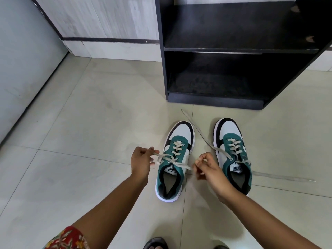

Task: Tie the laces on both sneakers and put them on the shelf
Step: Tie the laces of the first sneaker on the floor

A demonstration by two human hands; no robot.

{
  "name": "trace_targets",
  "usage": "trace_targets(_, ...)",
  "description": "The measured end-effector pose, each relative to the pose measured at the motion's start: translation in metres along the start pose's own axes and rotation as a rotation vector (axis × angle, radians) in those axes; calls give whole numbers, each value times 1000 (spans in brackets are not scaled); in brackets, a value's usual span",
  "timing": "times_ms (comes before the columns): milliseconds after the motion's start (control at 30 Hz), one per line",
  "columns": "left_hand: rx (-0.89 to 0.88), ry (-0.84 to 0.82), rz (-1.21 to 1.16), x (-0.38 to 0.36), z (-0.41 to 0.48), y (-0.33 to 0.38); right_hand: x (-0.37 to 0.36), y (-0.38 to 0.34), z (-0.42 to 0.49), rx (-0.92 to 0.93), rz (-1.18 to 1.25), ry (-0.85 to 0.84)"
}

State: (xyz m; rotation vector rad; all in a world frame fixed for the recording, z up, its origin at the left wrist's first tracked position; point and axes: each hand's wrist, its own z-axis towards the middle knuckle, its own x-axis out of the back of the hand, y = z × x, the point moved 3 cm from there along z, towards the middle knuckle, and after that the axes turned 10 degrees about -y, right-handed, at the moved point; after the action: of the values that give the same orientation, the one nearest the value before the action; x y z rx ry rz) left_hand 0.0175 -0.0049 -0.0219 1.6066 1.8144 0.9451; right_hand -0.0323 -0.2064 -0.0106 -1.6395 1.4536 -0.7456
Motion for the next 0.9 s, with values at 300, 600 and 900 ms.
trace_targets(300, 96, -278, 166, -10, -18, 19, -37, 6, 32, -116, 62, -128)
trace_targets(600, -262, -122, 680, -23, -25, 29, 6, -23, -2, -15, -258, 40)
trace_targets(900, -186, -717, 634, -131, -39, 36, 130, -15, -52, 61, -137, 612)
